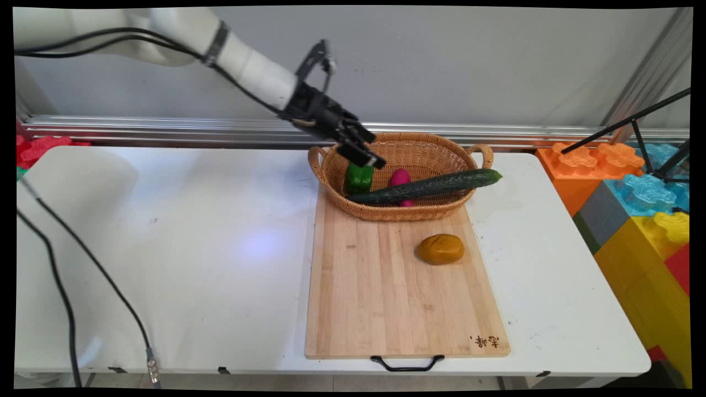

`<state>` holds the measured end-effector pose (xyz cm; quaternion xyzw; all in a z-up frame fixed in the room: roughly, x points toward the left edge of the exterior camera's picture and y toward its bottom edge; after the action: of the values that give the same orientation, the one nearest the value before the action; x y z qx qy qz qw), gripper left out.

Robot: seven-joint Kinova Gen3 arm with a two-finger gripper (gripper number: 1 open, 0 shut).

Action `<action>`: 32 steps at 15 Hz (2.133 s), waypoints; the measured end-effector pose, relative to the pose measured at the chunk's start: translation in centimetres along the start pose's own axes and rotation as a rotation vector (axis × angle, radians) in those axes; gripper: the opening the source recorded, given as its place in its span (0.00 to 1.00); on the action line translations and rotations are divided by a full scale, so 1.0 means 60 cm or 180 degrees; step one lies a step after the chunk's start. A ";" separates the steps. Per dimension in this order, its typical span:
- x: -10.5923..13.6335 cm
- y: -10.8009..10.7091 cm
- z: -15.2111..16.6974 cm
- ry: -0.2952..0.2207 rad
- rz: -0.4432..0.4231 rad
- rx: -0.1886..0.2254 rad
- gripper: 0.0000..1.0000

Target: Pick up the cucumber from the vegetable basket, then place the picked object on the cutting board

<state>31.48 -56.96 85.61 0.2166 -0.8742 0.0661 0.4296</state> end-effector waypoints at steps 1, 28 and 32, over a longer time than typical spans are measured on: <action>0.008 -0.004 0.023 -0.0015 0.0025 -0.0017 1.00; 0.068 -0.057 0.255 -0.0219 0.0225 -0.0030 0.00; 0.096 -0.026 0.195 -0.0092 0.0245 0.0044 0.00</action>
<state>20.65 -63.76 82.70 0.1867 -0.8875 0.0855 0.4125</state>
